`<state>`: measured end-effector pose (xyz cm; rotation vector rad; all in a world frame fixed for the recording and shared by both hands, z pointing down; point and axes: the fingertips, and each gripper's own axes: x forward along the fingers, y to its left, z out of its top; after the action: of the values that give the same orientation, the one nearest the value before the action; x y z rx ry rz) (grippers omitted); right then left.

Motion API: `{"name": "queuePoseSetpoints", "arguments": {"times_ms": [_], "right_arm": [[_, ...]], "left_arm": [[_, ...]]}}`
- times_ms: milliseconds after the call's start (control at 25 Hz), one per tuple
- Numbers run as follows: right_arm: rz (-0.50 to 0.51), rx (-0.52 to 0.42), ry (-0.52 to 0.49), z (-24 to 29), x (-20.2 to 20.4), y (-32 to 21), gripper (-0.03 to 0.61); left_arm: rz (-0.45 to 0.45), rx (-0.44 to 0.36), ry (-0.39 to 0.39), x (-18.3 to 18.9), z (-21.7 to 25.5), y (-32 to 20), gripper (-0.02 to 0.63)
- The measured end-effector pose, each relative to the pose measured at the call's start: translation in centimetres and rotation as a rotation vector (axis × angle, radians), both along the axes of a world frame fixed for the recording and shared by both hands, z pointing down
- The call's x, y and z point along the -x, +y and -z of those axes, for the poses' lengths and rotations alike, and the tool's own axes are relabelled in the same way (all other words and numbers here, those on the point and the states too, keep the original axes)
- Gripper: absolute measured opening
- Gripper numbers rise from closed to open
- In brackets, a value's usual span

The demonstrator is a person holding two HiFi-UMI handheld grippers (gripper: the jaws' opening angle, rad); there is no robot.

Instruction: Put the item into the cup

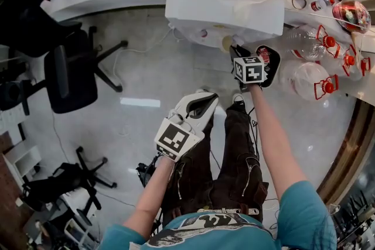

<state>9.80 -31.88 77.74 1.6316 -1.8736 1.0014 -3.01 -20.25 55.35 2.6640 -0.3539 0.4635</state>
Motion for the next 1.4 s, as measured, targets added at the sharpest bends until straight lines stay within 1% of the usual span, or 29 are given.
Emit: {"name": "queuePoseSetpoints", "arguments": {"times_ms": [160, 440, 680, 800, 1000, 1080, 1400], "right_arm": [[0.004, 0.001, -0.011, -0.1, 0.2, -0.2, 0.080], [-0.001, -0.001, -0.034, -0.3, 0.4, -0.2, 0.117], [-0.009, -0.005, -0.048, -0.2, 0.1, 0.0, 0.123], [-0.013, -0.013, -0.076, 0.2, 0.4, 0.1, 0.123], [0.020, -0.054, -0.115, 2.0, 1.7, 0.1, 0.121], [0.031, -0.075, -0.130, 3.0, 2.2, 0.4, 0.107], [0.051, -0.132, -0.178, 6.9, 3.7, 2.9, 0.106]], "left_arm": [[0.007, 0.003, -0.006, 0.3, -0.2, -0.1, 0.012], [0.007, 0.011, -0.022, 1.0, -0.7, 0.2, 0.012], [-0.003, 0.016, -0.021, 0.8, -0.8, 0.6, 0.012], [-0.007, 0.016, -0.022, 0.8, -0.9, 0.6, 0.012], [-0.018, 0.004, -0.027, 0.8, -0.7, 0.5, 0.012], [-0.014, 0.001, -0.026, 0.8, -0.6, 0.4, 0.011], [-0.018, -0.023, -0.031, 0.8, 0.2, -0.1, 0.011]]}}
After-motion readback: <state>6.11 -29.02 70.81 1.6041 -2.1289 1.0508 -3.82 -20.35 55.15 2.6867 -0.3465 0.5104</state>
